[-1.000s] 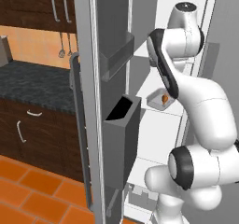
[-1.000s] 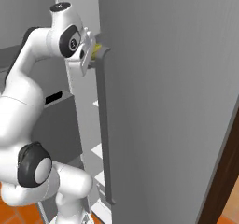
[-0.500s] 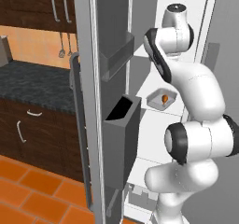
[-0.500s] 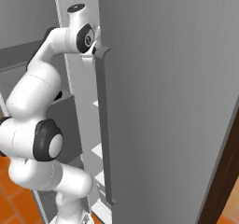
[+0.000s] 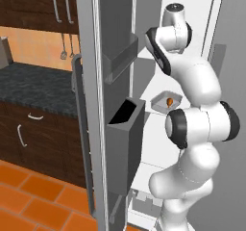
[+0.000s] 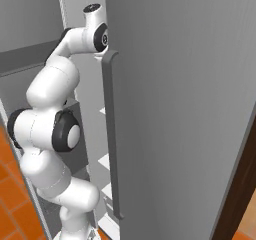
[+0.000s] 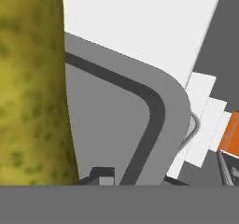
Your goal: Take the meat container that has the chicken drumstick and place it on the second highest rack of the freezer. Then take the vegetable container that has the lemon and cucumber and place it on the highest rack of the freezer.
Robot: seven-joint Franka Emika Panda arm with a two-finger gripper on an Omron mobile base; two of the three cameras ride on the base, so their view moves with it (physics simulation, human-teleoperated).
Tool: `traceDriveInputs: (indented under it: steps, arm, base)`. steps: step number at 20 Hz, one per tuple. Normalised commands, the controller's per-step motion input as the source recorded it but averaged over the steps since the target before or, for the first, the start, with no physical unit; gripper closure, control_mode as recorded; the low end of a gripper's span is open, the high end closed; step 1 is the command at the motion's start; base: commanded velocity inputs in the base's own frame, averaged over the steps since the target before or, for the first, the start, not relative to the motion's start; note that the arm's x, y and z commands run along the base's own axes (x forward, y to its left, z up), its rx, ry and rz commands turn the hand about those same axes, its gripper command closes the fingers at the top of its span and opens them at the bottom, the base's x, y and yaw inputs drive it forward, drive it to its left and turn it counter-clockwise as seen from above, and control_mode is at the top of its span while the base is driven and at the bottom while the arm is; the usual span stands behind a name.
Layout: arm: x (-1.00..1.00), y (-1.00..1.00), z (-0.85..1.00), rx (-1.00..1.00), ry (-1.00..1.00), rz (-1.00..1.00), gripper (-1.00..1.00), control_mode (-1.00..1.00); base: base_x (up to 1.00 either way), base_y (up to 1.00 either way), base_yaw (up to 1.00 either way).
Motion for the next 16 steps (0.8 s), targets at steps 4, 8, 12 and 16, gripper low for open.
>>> traceDriveInputs:
  steps: [4, 8, 12, 16]
  arm:
    - [0.47, 0.00, -0.32, 0.01, 0.00, -0.02, 1.00, -1.00]
    - [0.30, -0.01, -0.42, 0.00, 0.01, 0.00, -1.00, -1.00]
    - [0.02, 0.00, -0.34, 0.00, 0.00, 0.00, -1.00, -1.00]
    - [0.00, 0.02, -0.18, 0.00, -0.06, 0.00, -1.00, -1.00]
  base:
    - [0.00, 0.00, 0.00]
    - [0.00, 0.00, 0.00]
    - [0.00, 0.00, 0.00]
    - [0.00, 0.00, 0.00]
